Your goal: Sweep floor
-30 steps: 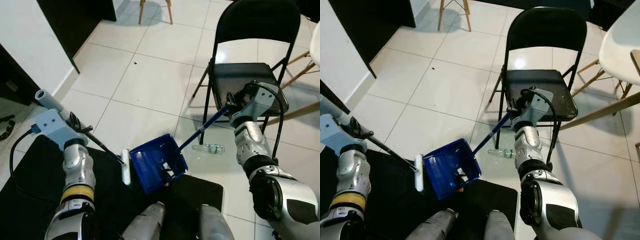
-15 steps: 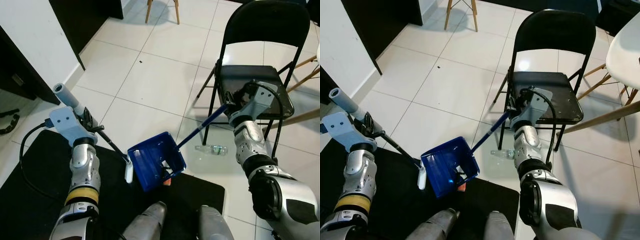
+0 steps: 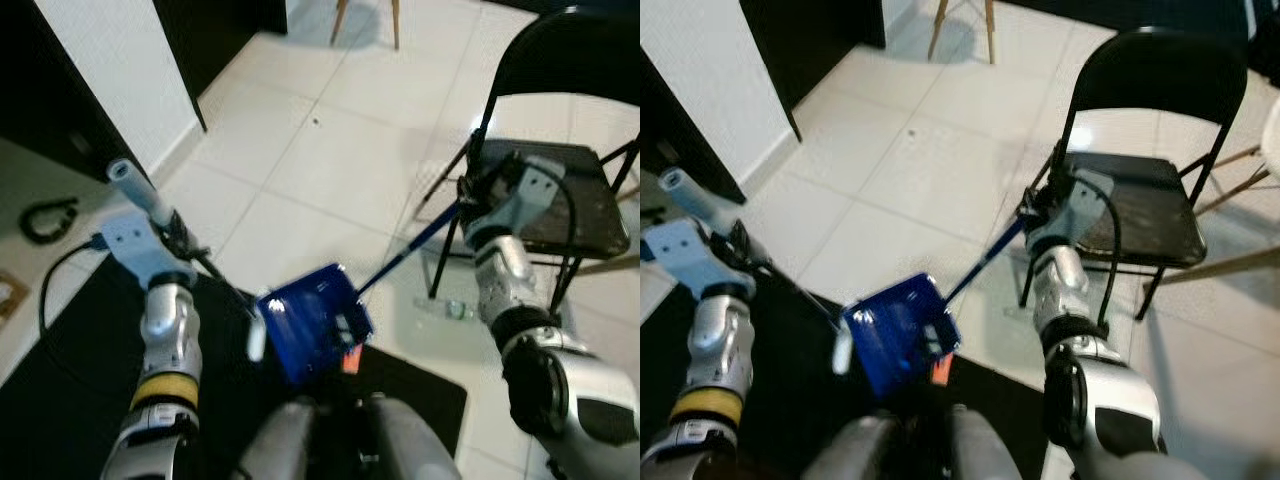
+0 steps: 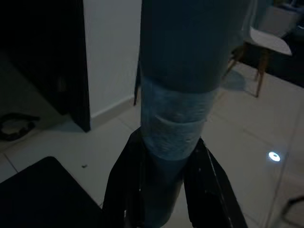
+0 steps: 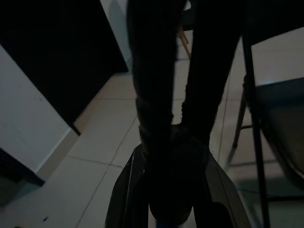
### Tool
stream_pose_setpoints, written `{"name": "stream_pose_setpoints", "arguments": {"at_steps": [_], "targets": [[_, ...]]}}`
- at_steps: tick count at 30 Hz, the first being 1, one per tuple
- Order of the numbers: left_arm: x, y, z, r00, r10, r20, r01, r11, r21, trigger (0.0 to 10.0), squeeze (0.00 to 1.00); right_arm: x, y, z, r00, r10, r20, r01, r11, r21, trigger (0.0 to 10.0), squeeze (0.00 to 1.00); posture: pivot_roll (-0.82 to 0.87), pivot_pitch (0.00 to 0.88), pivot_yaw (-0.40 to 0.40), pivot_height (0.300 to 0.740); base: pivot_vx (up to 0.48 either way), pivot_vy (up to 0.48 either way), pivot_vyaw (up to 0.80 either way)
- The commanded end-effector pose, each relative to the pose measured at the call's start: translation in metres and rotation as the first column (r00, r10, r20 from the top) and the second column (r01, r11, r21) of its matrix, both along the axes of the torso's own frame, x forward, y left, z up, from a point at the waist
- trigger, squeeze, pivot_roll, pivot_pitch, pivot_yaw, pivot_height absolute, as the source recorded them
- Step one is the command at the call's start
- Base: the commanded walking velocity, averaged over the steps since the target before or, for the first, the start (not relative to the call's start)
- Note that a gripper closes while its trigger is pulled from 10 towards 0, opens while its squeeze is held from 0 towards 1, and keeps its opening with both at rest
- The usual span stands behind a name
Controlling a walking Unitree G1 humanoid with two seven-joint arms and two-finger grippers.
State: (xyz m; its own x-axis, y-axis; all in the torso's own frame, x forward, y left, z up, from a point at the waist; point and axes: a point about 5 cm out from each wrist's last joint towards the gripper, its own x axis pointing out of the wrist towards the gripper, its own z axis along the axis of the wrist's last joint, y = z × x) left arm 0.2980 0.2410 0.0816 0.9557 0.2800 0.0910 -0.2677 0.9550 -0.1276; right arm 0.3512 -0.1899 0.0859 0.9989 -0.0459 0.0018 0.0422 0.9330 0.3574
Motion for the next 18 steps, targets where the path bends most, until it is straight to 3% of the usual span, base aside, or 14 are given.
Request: {"name": "stream_pose_setpoints", "arguments": {"at_steps": [1, 10, 18], "targets": [[-0.001, 0.000, 0.003, 1.000, -0.002, 0.024, 0.002, 1.000, 0.001, 10.0, 0.00, 0.001, -0.002, 0.005, 0.999, -0.013, 0.041, 0.012, 1.000, 0.026, 10.0, 0.00, 0.05, 0.102, -0.070, 0.740, 0.000, 0.000, 0.00], [0.002, -0.003, 0.011, 0.998, -0.033, 0.055, 0.031, 0.999, 0.038, 10.0, 0.00, 0.000, -0.006, 0.006, 0.999, -0.022, 0.049, 0.021, 0.999, 0.025, 10.0, 0.00, 0.05, 0.088, -0.059, 0.740, 0.000, 0.000, 0.00], [0.006, -0.009, 0.016, 0.995, -0.039, 0.086, 0.036, 0.999, 0.036, 10.0, 0.00, 0.002, -0.008, 0.011, 0.997, -0.022, 0.073, 0.020, 0.999, 0.025, 10.0, 0.00, 0.04, 0.085, -0.043, 0.740, 0.465, 0.000, 0.00]]}}
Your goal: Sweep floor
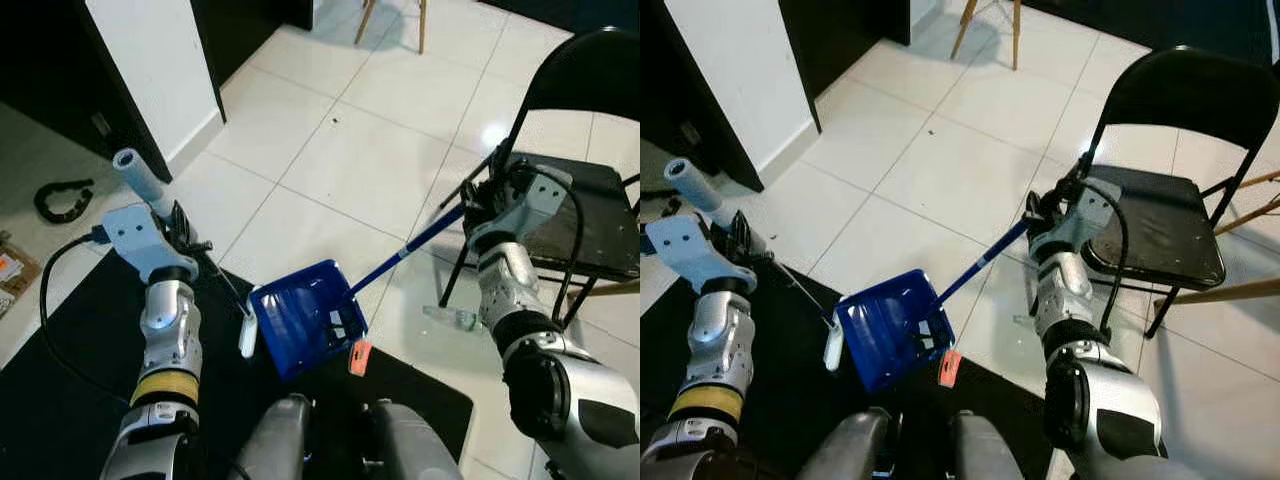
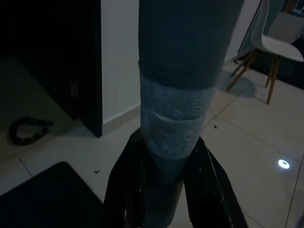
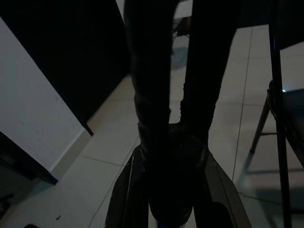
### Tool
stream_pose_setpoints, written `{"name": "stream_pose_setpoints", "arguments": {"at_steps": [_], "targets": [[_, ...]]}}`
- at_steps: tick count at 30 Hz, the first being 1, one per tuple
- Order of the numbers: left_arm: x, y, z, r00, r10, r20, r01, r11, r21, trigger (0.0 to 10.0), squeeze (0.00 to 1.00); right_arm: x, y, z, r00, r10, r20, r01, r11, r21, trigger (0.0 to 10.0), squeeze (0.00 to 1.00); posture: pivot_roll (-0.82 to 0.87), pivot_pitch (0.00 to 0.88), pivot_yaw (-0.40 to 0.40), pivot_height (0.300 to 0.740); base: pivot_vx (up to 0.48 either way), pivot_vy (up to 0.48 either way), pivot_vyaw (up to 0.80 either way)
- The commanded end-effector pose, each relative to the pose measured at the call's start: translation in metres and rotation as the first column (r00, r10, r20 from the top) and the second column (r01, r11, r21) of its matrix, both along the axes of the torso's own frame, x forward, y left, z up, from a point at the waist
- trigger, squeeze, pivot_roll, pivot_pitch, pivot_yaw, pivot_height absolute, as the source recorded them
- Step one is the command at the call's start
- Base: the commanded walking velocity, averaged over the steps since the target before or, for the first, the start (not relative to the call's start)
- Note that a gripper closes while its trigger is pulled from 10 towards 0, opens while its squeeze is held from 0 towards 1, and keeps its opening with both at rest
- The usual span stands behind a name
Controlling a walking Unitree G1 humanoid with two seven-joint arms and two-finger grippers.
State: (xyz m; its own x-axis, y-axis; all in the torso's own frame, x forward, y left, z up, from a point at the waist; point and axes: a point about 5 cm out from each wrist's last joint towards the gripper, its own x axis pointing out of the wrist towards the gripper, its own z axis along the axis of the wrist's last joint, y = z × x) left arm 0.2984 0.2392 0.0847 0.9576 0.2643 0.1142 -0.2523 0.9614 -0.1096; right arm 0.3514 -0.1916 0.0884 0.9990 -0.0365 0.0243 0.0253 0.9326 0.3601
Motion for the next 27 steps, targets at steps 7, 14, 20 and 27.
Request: {"name": "stream_pose_setpoints", "arguments": {"at_steps": [7, 14, 20, 27], "targets": [[0.007, -0.009, 0.014, 0.997, -0.015, 0.072, 0.015, 1.000, 0.004, 10.0, 0.00, 0.001, -0.007, 0.008, 0.998, -0.029, 0.051, 0.028, 0.999, 0.021, 10.0, 0.00, 0.04, 0.087, -0.046, 0.740, 0.461, 0.000, 0.00], [0.004, -0.004, 0.011, 0.998, 0.030, 0.061, -0.029, 1.000, -0.007, 10.0, 0.00, 0.002, -0.006, 0.008, 0.998, -0.018, 0.052, 0.017, 1.000, 0.017, 10.0, 0.00, 0.04, 0.094, -0.052, 0.740, 0.441, 0.000, 0.00], [0.001, 0.003, 0.004, 0.997, 0.073, 0.017, -0.073, 0.997, -0.006, 10.0, 0.00, 0.003, -0.003, 0.009, 0.999, 0.000, 0.054, -0.001, 1.000, 0.014, 10.0, 0.00, 0.04, 0.097, -0.057, 0.740, 0.000, 0.000, 0.00], [-0.001, 0.007, 0.004, 0.997, 0.075, 0.019, -0.075, 0.997, 0.000, 10.0, 0.00, 0.003, 0.000, 0.008, 0.999, 0.015, 0.049, -0.016, 1.000, 0.014, 10.0, 0.00, 0.04, 0.097, -0.059, 0.740, 0.000, 0.000, 0.00]]}}
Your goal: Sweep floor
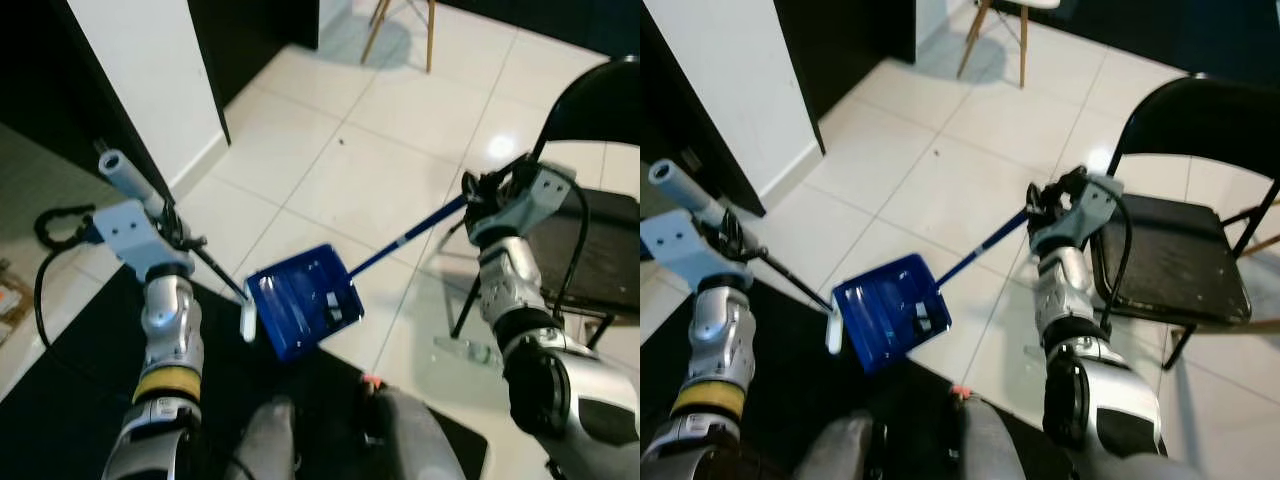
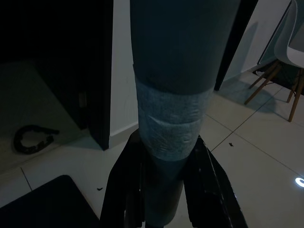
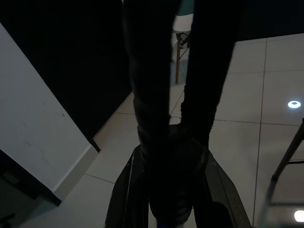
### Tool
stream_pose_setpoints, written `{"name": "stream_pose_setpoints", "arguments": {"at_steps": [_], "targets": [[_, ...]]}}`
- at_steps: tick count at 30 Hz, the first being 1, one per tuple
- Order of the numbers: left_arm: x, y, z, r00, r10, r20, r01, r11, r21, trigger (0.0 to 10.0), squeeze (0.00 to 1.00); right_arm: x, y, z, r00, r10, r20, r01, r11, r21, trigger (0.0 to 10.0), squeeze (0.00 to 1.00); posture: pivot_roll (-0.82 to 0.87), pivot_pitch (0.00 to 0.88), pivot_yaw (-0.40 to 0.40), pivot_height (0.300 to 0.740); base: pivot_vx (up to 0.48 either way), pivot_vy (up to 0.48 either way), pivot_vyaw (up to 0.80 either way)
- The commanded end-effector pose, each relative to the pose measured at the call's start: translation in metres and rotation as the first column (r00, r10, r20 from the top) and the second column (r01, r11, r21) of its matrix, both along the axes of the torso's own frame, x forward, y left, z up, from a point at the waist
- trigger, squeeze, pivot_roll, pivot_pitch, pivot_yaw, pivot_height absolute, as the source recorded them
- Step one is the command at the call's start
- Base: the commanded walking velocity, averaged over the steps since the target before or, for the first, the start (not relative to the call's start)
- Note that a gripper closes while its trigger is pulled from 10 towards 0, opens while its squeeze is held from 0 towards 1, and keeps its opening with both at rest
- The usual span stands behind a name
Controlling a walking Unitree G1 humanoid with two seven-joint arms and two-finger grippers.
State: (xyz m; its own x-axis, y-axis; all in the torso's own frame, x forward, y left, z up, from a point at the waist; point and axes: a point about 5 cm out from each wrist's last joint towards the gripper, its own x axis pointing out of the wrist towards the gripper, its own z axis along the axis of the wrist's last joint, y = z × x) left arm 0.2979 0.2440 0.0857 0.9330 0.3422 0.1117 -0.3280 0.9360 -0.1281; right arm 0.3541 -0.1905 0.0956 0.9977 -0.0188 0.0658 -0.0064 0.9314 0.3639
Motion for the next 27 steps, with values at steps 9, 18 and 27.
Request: {"name": "stream_pose_setpoints", "arguments": {"at_steps": [9, 18, 27], "targets": [[0.0002, 0.0002, 0.0018, 1.000, -0.027, 0.004, 0.027, 0.999, 0.024, 10.0, 0.00, -0.0015, -0.0021, -0.0021, 1.000, -0.008, -0.005, 0.008, 1.000, 0.019, 10.0, 0.00, 0.04, 0.100, -0.055, 0.740, 0.000, 0.000, 0.00], [0.0027, -0.0043, 0.0007, 0.999, -0.052, -0.011, 0.052, 0.998, 0.029, 10.0, 0.00, -0.0022, -0.0024, -0.0028, 1.000, -0.009, -0.003, 0.009, 1.000, 0.019, 10.0, 0.00, 0.04, 0.101, -0.054, 0.740, 0.000, 0.000, 0.00], [0.0037, -0.0062, 0.0004, 0.998, -0.055, -0.013, 0.055, 0.998, 0.031, 10.0, 0.00, -0.0018, 0.0066, -0.0045, 0.998, 0.065, -0.024, -0.066, 0.996, -0.063, 10.0, 0.00, 0.04, 0.091, -0.053, 0.740, 0.000, 0.000, 0.41]]}}
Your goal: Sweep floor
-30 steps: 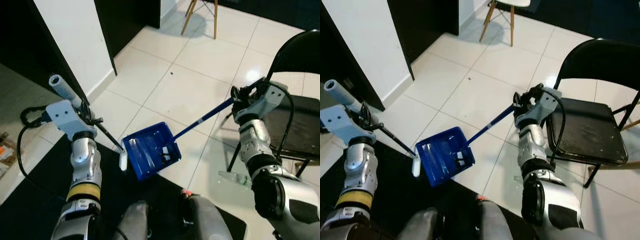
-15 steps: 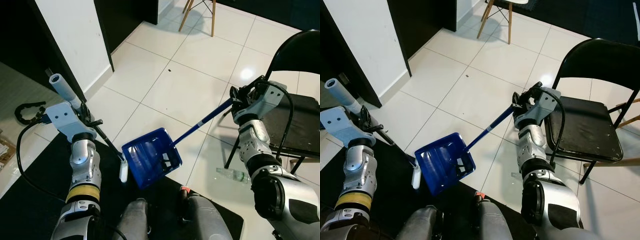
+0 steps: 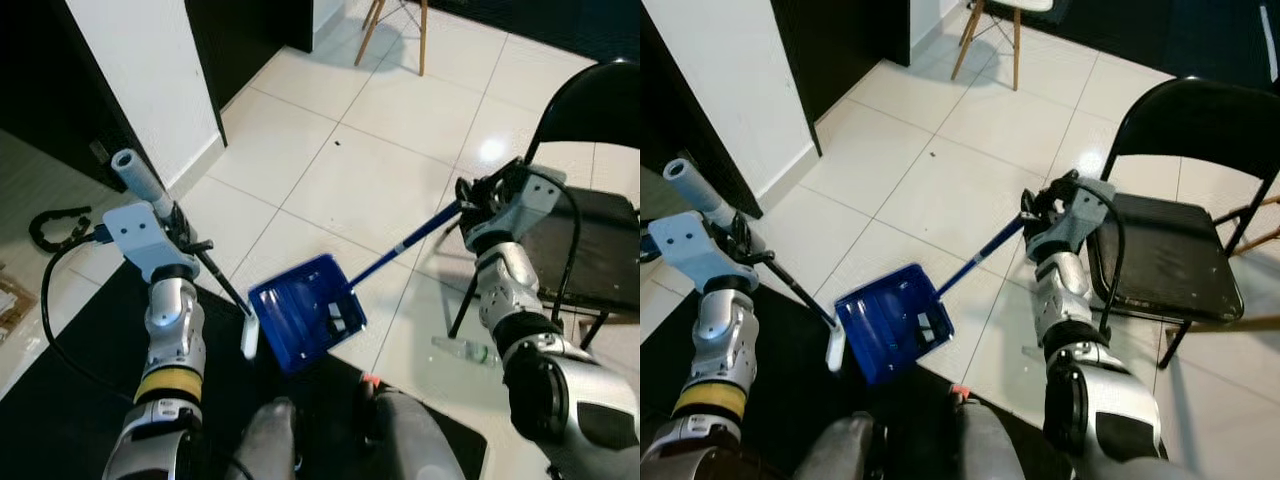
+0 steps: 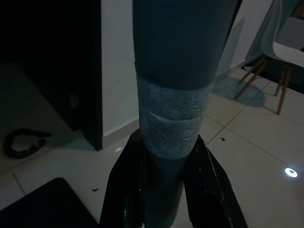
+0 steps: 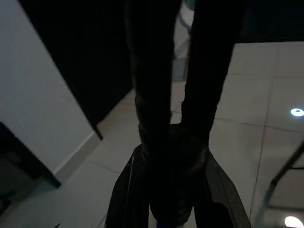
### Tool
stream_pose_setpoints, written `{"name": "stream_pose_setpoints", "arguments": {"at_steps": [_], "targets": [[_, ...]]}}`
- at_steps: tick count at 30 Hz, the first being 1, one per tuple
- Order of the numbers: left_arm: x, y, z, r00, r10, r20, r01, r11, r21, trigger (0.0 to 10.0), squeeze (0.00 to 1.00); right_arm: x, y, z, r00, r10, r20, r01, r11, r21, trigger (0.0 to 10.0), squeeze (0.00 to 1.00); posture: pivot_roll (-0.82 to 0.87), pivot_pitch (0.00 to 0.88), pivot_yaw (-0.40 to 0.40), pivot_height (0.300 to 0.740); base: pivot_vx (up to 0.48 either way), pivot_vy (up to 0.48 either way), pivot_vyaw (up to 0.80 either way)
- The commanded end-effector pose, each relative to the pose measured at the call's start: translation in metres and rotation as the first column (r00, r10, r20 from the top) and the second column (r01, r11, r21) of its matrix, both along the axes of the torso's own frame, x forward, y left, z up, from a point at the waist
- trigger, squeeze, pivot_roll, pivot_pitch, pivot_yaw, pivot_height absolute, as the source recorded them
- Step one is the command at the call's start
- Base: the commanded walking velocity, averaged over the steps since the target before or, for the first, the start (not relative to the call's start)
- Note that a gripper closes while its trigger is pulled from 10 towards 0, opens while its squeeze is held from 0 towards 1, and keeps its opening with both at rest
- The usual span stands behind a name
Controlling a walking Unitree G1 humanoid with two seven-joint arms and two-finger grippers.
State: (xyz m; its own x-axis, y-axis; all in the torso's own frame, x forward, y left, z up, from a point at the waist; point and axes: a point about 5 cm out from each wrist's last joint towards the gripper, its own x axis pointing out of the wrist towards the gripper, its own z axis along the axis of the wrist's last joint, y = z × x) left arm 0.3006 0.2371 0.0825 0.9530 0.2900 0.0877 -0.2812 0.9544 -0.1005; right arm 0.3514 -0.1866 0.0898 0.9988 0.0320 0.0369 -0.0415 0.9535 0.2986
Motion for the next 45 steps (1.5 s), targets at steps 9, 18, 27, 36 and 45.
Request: {"name": "stream_pose_setpoints", "arguments": {"at_steps": [9, 18, 27, 36, 45], "targets": [[0.0019, 0.0017, 0.0048, 1.000, 0.002, 0.021, -0.002, 1.000, 0.014, 10.0, 0.00, 0.0023, 0.0039, 0.0029, 1.000, 0.024, 0.009, -0.024, 1.000, 0.011, 10.0, 0.00, 0.04, 0.080, -0.054, 0.740, 0.000, 0.000, 0.80], [0.0018, 0.0042, 0.0045, 1.000, 0.015, -0.001, -0.015, 1.000, 0.024, 10.0, 0.00, 0.0036, 0.0057, 0.0049, 0.999, 0.031, 0.015, -0.031, 0.999, 0.014, 10.0, 0.00, 0.05, 0.073, -0.057, 0.740, 0.000, 0.000, 0.80], [0.0022, 0.0072, 0.0055, 0.999, 0.029, -0.014, -0.028, 0.999, 0.043, 10.0, 0.00, 0.0059, 0.0059, 0.0081, 0.999, 0.033, 0.020, -0.033, 0.999, 0.015, 10.0, 0.00, 0.05, 0.070, -0.058, 0.740, 0.000, 0.000, 0.80], [0.0036, 0.0047, 0.0042, 0.999, 0.000, -0.042, 0.002, 0.998, 0.067, 10.0, 0.00, 0.0073, 0.0044, 0.0102, 0.999, 0.029, 0.022, -0.029, 0.999, 0.015, 10.0, 0.00, 0.05, 0.070, -0.057, 0.740, 0.000, 0.000, 0.80], [0.0065, -0.0014, 0.0062, 0.999, -0.021, -0.035, 0.023, 0.997, 0.070, 10.0, 0.00, 0.0070, 0.0027, 0.0100, 1.000, 0.023, 0.021, -0.024, 1.000, 0.017, 10.0, 0.00, 0.05, 0.071, -0.054, 0.740, 0.000, 0.000, 0.80]]}}
